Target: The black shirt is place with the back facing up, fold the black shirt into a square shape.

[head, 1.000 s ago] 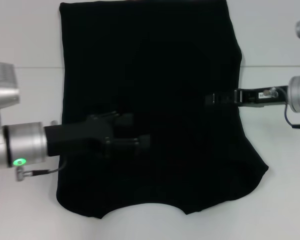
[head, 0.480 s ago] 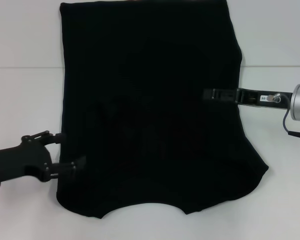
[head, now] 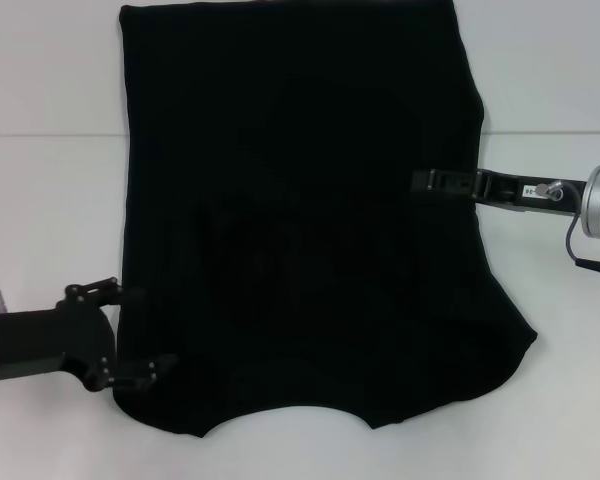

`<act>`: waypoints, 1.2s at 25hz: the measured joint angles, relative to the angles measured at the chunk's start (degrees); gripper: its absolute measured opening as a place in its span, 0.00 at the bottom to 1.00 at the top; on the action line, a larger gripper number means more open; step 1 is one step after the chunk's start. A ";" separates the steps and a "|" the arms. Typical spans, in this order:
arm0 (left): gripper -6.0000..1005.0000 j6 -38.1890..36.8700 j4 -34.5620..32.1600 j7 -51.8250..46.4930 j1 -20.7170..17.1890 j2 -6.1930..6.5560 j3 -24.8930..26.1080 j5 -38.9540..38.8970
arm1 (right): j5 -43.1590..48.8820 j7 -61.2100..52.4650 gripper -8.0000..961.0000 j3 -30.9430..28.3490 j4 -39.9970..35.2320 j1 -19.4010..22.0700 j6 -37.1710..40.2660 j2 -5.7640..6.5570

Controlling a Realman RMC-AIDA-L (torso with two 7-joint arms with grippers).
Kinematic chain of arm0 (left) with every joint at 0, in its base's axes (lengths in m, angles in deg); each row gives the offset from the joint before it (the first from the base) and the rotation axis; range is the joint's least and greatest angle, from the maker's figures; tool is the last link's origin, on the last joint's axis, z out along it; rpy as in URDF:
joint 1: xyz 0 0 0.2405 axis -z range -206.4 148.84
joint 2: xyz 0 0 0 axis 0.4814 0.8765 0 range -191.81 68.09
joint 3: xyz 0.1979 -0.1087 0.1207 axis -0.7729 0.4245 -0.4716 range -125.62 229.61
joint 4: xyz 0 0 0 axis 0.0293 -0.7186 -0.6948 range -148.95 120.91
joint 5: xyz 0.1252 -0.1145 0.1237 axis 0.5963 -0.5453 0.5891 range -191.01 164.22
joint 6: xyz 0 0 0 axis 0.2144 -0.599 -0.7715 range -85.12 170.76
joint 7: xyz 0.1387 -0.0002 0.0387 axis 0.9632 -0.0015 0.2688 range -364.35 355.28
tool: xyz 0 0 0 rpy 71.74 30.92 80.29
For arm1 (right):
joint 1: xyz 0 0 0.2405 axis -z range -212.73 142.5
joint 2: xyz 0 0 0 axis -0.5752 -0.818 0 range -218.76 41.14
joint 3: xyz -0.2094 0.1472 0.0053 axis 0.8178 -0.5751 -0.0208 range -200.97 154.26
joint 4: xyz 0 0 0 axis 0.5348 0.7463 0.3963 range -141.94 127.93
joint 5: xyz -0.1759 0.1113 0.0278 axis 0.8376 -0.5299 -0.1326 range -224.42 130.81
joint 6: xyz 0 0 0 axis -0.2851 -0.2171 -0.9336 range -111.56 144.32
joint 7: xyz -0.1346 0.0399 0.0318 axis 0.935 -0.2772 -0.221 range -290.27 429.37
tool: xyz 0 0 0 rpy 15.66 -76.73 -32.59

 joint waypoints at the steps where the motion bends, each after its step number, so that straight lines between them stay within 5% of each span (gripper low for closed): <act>1: 0.90 0.07 -0.92 -0.45 0.07 -0.09 -1.50 0.64 | 0.00 -0.05 0.81 -0.20 0.01 0.11 0.00 0.00; 21: 0.90 14.22 -3.47 -10.35 1.72 -0.35 -17.82 8.09 | -0.11 -0.02 0.80 -1.93 0.86 0.74 0.06 0.59; 26: 0.84 14.35 -4.23 -12.15 1.92 -0.34 -18.28 8.28 | -0.11 0.02 0.79 -2.01 0.85 0.74 0.08 0.79; 30: 0.59 13.60 -4.43 -12.63 2.14 -0.34 -18.26 8.33 | -0.11 0.22 0.79 -2.02 0.84 0.74 0.03 0.91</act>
